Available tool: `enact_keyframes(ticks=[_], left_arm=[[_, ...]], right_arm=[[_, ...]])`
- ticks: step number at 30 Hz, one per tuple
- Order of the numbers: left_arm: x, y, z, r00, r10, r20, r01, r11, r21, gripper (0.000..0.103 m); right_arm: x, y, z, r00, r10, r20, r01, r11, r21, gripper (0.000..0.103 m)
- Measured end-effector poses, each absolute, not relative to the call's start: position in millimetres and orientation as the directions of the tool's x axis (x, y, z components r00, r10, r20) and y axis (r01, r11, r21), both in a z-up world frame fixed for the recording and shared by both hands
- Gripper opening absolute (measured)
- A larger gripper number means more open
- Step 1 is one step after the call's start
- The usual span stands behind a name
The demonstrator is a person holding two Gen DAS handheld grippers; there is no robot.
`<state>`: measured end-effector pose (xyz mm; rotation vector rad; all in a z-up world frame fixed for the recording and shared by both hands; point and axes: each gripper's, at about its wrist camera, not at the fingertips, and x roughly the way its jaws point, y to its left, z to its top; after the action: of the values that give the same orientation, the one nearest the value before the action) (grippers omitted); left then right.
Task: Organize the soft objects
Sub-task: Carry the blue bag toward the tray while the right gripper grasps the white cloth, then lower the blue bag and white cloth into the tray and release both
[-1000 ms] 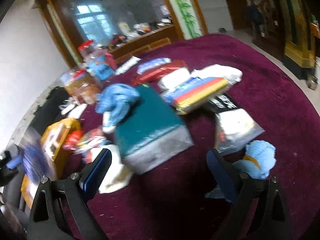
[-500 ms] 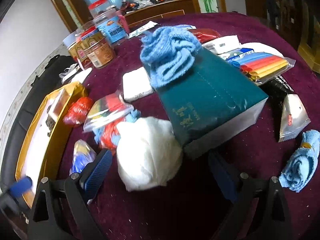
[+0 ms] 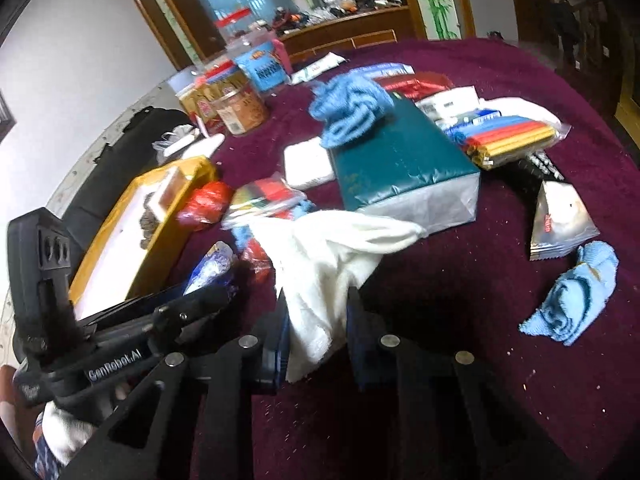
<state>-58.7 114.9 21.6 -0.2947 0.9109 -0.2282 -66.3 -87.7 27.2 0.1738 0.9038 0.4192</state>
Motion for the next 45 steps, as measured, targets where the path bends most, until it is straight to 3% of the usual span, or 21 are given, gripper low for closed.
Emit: enact_keyframes(ticks=[8, 11, 18, 29, 33, 34, 36, 39, 43, 45], left_arm=[[-97.6, 166.8, 70.8, 0.683, -0.446, -0.579, 0.114, 0.848, -0.518, 0.041], [-106.4, 209.5, 91.7, 0.73, -0.417, -0.542, 0.084, 0.841, -0.534, 0.041], [-76.5, 304.0, 88.4, 0.75, -0.235, -0.618, -0.105, 0.88, -0.462, 0.041], [-9.5, 382.3, 35.7, 0.691, -0.204, -0.694, -0.273, 0.815, -0.511, 0.043], [-8.1, 382.6, 36.2, 0.699, -0.218, -0.681, -0.26, 0.81, -0.526, 0.046], [-9.3, 385.5, 36.4, 0.704, -0.21, -0.679, -0.27, 0.805, -0.528, 0.046], [-13.2, 390.0, 37.9, 0.722, -0.264, -0.639, -0.235, 0.775, -0.586, 0.052], [-21.0, 393.6, 43.2, 0.737, -0.265, -0.622, -0.238, 0.76, -0.605, 0.057], [-33.3, 389.8, 52.9, 0.748, -0.234, -0.621, -0.257, 0.76, -0.596, 0.067], [-41.7, 384.9, 59.4, 0.758, -0.237, -0.608, -0.246, 0.759, -0.603, 0.068]], right_arm=[[-70.2, -64.0, 61.3, 0.548, 0.493, -0.676, -0.359, 0.868, 0.342, 0.023], [-63.7, -40.2, 67.7, 0.504, 0.54, -0.674, -0.402, 0.837, 0.371, 0.023], [-32.9, 57.9, 79.4, 0.356, 0.641, -0.68, -0.499, 0.745, 0.442, 0.023], [36.7, 202.8, 48.2, 0.231, 0.61, -0.758, -0.493, 0.745, 0.449, 0.024], [53.2, 225.9, 30.4, 0.201, 0.588, -0.783, -0.498, 0.75, 0.435, 0.026], [54.5, 226.7, 30.2, 0.211, 0.586, -0.782, -0.495, 0.754, 0.432, 0.027], [55.5, 227.1, 33.8, 0.241, 0.571, -0.785, -0.502, 0.766, 0.402, 0.044], [51.7, 219.4, 46.4, 0.296, 0.563, -0.772, -0.523, 0.771, 0.362, 0.058], [42.5, 189.9, 70.5, 0.342, 0.592, -0.73, -0.525, 0.765, 0.374, 0.061], [31.3, 165.0, 84.0, 0.386, 0.596, -0.704, -0.529, 0.768, 0.361, 0.068]])
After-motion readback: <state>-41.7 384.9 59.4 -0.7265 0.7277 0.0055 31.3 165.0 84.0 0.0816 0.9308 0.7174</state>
